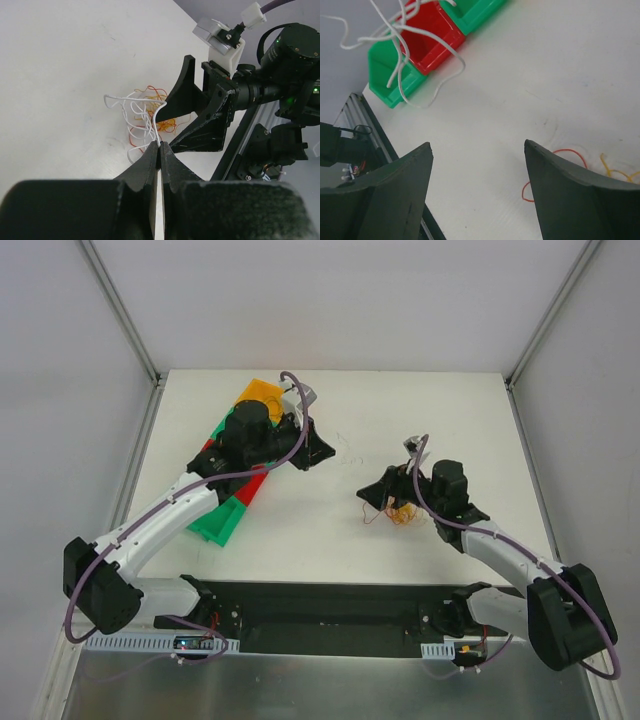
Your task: Untangle the cables
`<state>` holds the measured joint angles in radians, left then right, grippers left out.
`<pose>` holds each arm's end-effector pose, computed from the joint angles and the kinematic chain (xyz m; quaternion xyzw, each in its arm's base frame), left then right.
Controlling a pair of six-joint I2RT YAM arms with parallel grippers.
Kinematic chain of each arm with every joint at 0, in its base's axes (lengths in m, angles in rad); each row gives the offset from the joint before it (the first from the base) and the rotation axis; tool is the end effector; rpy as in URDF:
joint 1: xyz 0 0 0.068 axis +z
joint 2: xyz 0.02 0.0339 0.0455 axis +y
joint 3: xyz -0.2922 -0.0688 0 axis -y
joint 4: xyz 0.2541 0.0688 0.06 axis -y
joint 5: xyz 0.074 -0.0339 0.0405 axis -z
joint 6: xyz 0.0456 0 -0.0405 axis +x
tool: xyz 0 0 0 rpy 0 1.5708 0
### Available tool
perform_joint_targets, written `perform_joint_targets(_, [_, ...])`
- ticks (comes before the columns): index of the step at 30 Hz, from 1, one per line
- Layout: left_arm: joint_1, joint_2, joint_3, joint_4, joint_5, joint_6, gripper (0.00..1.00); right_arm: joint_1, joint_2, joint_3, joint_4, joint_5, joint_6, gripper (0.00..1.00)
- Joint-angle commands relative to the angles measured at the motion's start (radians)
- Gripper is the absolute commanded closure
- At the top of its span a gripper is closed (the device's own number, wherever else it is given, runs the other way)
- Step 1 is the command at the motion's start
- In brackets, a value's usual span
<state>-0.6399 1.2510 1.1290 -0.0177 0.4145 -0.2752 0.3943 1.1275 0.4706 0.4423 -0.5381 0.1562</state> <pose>0.2315 -0.1952 0.4034 0.2667 0.7019 -0.4229 0.5073 0.2155 0.1150 0.2457 -0.2547 0.7256 0.3636 0.5257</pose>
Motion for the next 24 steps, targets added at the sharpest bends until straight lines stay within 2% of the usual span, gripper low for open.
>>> perform_joint_targets(1, [0.006, 0.008, -0.021, 0.104, 0.075, -0.061, 1.0, 0.021, -0.002, 0.023, 0.128, -0.011, 0.08, 0.26])
perform_joint_targets(13, [0.006, 0.045, -0.051, 0.182, 0.135, -0.131, 1.0, 0.032, 0.014, 0.03, 0.148, 0.064, 0.2, 0.41])
perform_joint_targets(20, [0.006, 0.071, -0.061, 0.231, 0.176, -0.171, 1.0, 0.034, 0.002, 0.046, 0.121, 0.107, 0.22, 0.42])
perform_joint_targets(24, [0.005, 0.076, -0.07, 0.252, 0.185, -0.18, 1.0, 0.041, 0.046, 0.08, 0.11, 0.124, 0.218, 0.43])
